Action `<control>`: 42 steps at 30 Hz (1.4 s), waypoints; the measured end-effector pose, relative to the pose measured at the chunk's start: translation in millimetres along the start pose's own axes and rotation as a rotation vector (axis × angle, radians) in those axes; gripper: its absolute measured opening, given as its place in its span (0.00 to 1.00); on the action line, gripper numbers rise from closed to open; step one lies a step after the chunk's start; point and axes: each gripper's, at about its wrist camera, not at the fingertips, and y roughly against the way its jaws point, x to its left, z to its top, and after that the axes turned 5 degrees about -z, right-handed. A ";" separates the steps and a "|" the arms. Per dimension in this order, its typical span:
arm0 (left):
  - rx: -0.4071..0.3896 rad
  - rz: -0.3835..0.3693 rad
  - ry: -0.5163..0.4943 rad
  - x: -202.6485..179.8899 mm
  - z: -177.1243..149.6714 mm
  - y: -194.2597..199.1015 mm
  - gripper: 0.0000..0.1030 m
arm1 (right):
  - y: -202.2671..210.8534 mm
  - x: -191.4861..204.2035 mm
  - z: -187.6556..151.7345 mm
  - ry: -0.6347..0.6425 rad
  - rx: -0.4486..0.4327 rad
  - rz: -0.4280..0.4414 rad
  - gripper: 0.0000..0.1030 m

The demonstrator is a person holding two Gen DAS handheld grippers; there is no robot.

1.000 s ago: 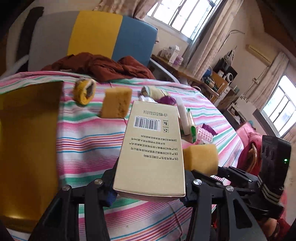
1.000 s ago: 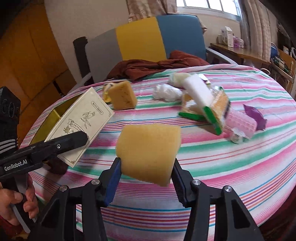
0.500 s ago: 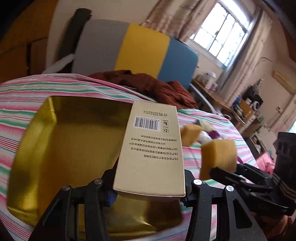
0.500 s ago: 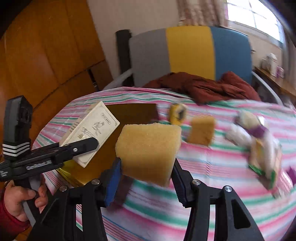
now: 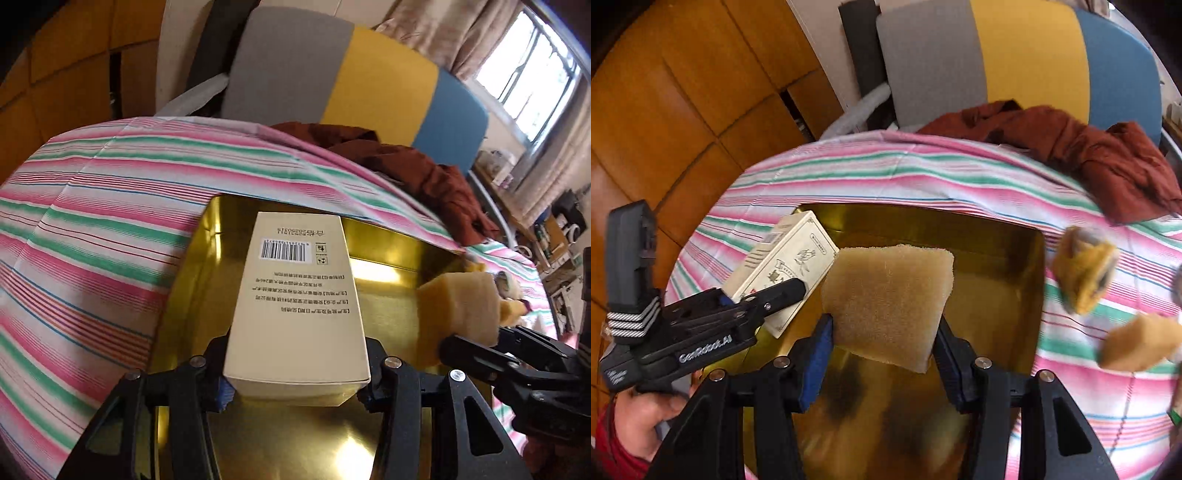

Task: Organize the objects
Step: 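Carry the box and sponge into the gold tray and open both tools, then move the right tool to the pink hair roller and grasp it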

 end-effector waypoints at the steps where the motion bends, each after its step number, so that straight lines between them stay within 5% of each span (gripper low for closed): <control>1: 0.004 0.006 0.007 1.7 1.2 -2.5 0.49 | -6.9 2.3 3.7 -0.003 0.009 0.001 0.51; 7: 0.021 0.052 0.004 11.2 13.2 -15.5 0.50 | -41.3 -1.2 22.1 -0.066 0.044 0.044 0.54; 10: -0.012 0.092 0.034 15.2 17.0 -11.2 0.71 | -50.1 -3.4 28.9 -0.102 0.023 0.084 0.59; 13: -0.025 0.069 0.111 24.8 18.3 -4.4 0.72 | -53.7 -10.3 31.5 -0.171 0.011 0.143 0.74; 18: -0.120 0.035 0.218 28.8 10.4 20.1 0.96 | -45.9 -18.1 28.4 -0.232 0.006 0.185 0.74; 29: -0.310 0.037 0.271 10.5 -16.5 68.7 1.00 | 28.9 -17.2 -2.8 -0.166 -0.118 0.169 0.74; 42: -0.272 -0.019 0.212 -38.4 -54.8 66.8 1.00 | 100.4 -41.4 -51.7 -0.091 -0.243 0.043 0.74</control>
